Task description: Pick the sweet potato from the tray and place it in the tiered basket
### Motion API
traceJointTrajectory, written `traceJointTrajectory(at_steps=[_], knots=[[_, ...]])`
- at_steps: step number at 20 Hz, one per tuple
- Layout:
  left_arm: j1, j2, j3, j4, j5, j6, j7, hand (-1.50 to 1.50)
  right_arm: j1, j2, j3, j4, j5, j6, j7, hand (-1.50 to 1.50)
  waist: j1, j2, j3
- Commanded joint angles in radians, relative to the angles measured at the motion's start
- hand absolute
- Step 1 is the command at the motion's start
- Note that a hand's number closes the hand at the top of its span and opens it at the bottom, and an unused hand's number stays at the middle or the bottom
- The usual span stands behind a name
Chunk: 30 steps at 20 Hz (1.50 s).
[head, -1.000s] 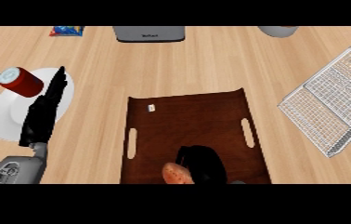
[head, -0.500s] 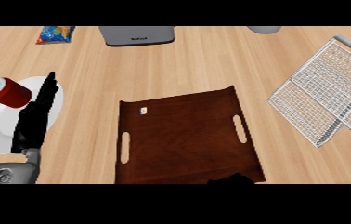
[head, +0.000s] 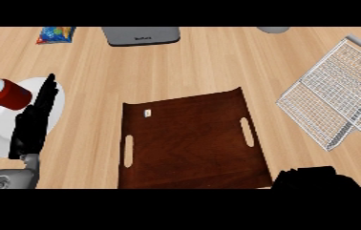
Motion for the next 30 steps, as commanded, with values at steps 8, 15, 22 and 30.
traceJointTrajectory(at_steps=[8,15,22,30], knots=[[-0.015,-0.024,-0.017,0.008,-0.012,-0.004,-0.017,0.00,0.129,-0.226,-0.443,-0.039,-0.435,0.042,-0.186,1.50,0.021,0.014,-0.001],[-0.032,-0.010,-0.002,0.016,-0.009,-0.039,-0.004,0.00,0.213,-0.270,-0.808,0.174,-0.620,0.243,-0.457,1.50,0.036,0.010,-0.002],[-0.027,-0.022,-0.009,-0.012,-0.012,-0.055,-0.006,0.00,0.164,-0.314,-0.930,0.420,-0.409,0.252,-0.508,1.50,0.066,0.015,-0.004],[-0.072,-0.021,0.010,0.037,-0.044,-0.089,-0.016,0.00,-0.069,-0.224,-0.833,0.799,-0.318,0.308,-0.747,1.50,0.093,0.019,-0.004]])
